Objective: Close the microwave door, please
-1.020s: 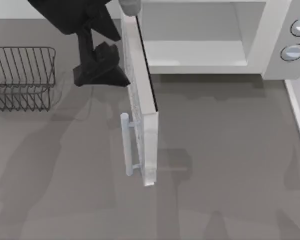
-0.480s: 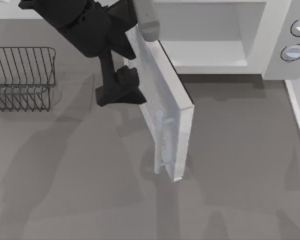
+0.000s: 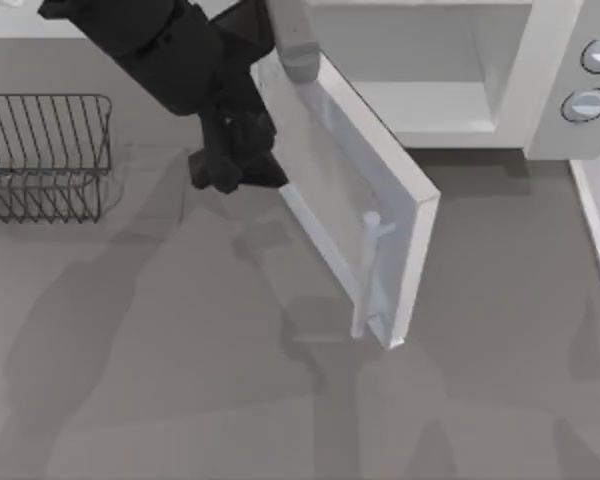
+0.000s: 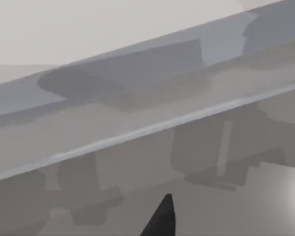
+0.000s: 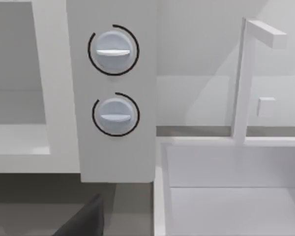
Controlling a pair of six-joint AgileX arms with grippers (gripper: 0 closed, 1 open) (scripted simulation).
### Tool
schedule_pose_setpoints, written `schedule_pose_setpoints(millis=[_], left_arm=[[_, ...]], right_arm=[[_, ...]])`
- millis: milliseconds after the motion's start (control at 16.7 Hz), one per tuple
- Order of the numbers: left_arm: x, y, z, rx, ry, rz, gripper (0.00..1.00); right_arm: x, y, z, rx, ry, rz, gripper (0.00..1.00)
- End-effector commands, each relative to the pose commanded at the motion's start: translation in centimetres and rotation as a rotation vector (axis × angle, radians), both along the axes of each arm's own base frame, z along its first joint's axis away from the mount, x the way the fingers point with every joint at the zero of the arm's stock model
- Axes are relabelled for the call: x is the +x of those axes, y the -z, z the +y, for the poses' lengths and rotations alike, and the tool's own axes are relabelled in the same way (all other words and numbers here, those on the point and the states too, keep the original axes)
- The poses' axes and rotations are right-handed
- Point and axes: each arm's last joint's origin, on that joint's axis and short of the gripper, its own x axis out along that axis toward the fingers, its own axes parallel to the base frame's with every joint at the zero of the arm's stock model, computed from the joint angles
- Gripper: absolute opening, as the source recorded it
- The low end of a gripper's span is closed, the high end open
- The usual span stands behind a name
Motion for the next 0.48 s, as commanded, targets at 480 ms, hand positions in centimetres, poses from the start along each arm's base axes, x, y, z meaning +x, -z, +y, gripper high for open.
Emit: schedule_pose_setpoints(millis=[480], left_arm=[[0.0, 0.0, 0.0, 0.0, 0.0, 0.0, 0.0]], right_arm=[[0.0, 0.0, 0.0, 0.0, 0.0, 0.0, 1.0]])
